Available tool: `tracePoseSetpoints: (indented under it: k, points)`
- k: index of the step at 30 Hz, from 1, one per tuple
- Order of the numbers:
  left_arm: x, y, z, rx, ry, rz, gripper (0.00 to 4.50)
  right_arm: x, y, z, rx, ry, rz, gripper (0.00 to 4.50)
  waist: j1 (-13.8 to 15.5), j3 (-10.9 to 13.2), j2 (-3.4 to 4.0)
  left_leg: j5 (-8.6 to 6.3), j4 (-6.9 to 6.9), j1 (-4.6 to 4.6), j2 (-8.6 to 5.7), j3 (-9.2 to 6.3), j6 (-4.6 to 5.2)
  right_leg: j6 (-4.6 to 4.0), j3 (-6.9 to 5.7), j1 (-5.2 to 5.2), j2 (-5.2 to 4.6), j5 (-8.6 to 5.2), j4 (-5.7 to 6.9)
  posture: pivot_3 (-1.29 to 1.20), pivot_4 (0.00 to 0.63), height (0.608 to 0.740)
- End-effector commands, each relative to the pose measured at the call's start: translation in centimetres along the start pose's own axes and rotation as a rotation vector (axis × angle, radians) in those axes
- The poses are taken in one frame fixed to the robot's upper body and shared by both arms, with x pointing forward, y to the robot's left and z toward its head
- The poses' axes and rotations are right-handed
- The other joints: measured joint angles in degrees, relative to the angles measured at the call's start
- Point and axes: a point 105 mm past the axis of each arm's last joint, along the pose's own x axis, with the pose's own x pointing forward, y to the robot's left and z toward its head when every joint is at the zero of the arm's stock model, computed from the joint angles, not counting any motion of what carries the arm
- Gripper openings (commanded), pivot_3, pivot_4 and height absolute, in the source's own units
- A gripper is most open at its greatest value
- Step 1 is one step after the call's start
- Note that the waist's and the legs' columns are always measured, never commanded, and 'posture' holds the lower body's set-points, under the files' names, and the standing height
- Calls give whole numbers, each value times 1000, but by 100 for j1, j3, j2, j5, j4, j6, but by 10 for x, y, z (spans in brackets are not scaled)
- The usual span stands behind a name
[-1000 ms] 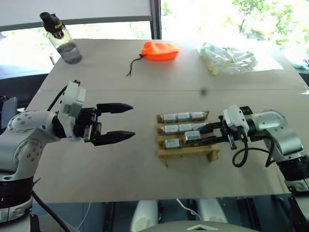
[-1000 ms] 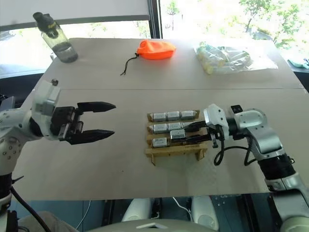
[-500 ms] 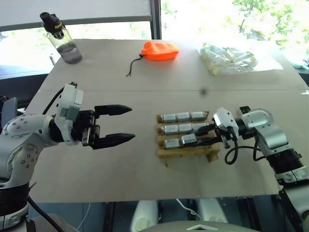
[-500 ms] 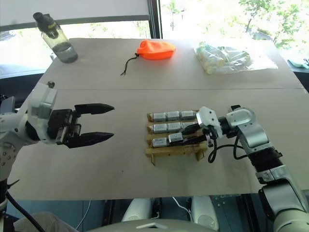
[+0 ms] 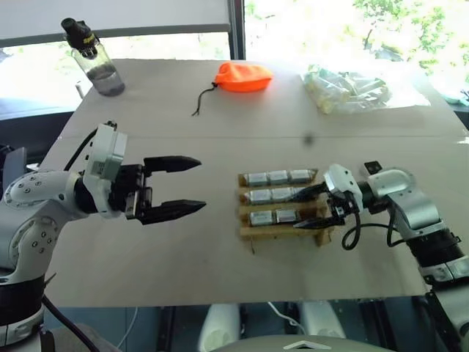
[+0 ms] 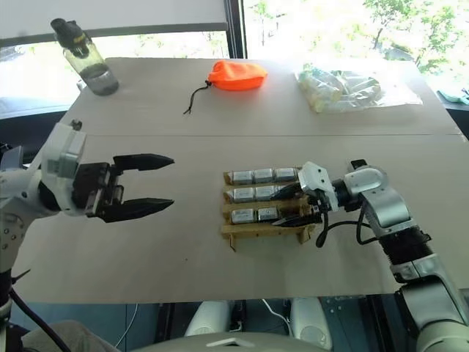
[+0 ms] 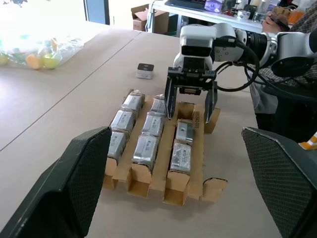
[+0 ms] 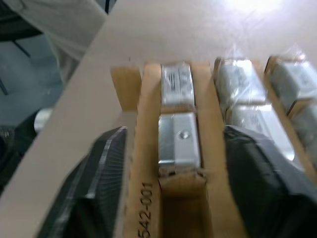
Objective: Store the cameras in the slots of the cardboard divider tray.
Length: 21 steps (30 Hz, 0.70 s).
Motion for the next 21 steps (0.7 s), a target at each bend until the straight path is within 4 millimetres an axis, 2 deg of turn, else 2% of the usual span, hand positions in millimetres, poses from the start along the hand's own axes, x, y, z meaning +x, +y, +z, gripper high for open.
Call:
tracePoseSetpoints:
  k: [1, 3, 5, 9, 12, 15, 21]
  points:
    - [0, -2, 8, 34, -7, -14, 4403, -14, 6, 26, -32, -50, -60, 3198, 15, 0, -1, 0, 0, -1, 0, -1, 0, 0, -2, 0, -1, 0, 0, 0, 150, 740]
    - [1, -2, 7, 33, -8, -18, 4403, -26, 4, 37, -18, -116, -164, 3198, 23, -1, -1, 0, 0, 1, 0, -1, 0, 0, -2, 2, -2, 0, -1, 0, 150, 740]
    - [3, -1, 7, 33, -11, -27, 4403, -48, -9, 40, -29, -149, -374, 3198, 41, -1, -1, 0, 0, 1, -1, -4, 0, 0, -4, 3, -1, 0, 0, 0, 150, 740]
    - [6, 1, 8, 35, -16, -48, 4403, -99, -36, 21, -22, -84, -792, 3198, 90, -2, -3, 0, 3, 5, -4, 5, 0, 0, 3, 5, -1, 0, 0, 0, 150, 740]
    - [9, 4, 8, 39, -18, -65, 4403, -133, -46, 5, 26, -66, -1060, 3198, 98, -2, -3, 0, 2, 6, -5, 6, 0, 0, 4, 5, 0, 0, 0, 0, 150, 740]
    - [12, 5, 9, 40, -24, -81, 4403, -152, -51, -21, 107, 13, -1250, 3198, 86, -2, -2, 0, 0, 6, -4, 8, 0, 0, 7, 4, 2, 0, 1, 0, 150, 740]
    - [16, 9, 12, 50, -34, -97, 4403, -160, -49, -67, 278, 51, -1361, 3198, 77, -2, -2, 0, -1, 7, -4, 13, 0, 1, 10, 3, 3, 0, 0, 0, 150, 740]
